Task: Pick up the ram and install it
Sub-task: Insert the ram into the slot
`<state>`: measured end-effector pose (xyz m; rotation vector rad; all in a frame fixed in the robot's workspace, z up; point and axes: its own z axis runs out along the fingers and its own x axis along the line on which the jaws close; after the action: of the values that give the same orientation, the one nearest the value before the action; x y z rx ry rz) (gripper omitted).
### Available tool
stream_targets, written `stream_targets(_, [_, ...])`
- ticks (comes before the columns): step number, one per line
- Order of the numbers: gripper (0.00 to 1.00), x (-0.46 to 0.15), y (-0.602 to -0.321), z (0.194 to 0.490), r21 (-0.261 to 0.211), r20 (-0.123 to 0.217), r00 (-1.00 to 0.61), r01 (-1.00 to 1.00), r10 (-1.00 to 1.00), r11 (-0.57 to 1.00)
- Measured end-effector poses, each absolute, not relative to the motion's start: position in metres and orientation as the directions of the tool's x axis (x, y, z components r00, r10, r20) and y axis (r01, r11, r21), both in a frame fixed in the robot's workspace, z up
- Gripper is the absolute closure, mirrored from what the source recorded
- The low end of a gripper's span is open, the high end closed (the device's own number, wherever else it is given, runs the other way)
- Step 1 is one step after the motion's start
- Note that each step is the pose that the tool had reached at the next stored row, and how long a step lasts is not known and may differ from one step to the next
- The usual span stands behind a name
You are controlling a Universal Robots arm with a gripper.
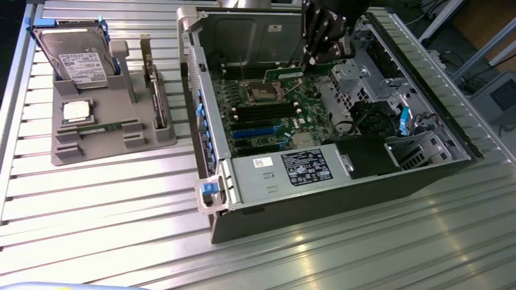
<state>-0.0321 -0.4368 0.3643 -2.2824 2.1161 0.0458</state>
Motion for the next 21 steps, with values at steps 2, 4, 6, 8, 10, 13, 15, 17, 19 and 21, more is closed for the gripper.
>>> stream_targets(2, [0.88,-0.032,-0.437,0.363,-0.001,-0.041,0.075,-0.997,-0.996,-0.075])
stream_targets(4, [0.88,-0.033,-0.437,0.36,-0.001,-0.041,0.076,-0.997,-0.996,-0.076])
stream_targets(6, [0.88,-0.033,-0.437,0.358,-0.001,-0.041,0.075,-0.997,-0.996,-0.076])
stream_targets(8, [0.88,-0.033,-0.437,0.357,-0.001,-0.041,0.075,-0.997,-0.996,-0.075])
stream_targets(10, [0.88,-0.033,-0.437,0.356,-0.001,-0.041,0.076,-0.997,-0.996,-0.076])
stream_targets(13, [0.88,-0.033,-0.437,0.355,-0.001,-0.041,0.075,-0.997,-0.996,-0.075])
stream_targets(15, [0.88,-0.033,-0.437,0.354,-0.001,-0.041,0.075,-0.997,-0.996,-0.075])
stream_targets(17, [0.88,-0.033,-0.437,0.354,-0.001,-0.041,0.075,-0.997,-0.996,-0.076])
stream_targets(19, [0.88,-0.033,-0.437,0.353,-0.001,-0.041,0.076,-0.997,-0.996,-0.076])
stream_targets(21, [0.88,-0.033,-0.437,0.352,-0.001,-0.041,0.075,-0.997,-0.996,-0.076])
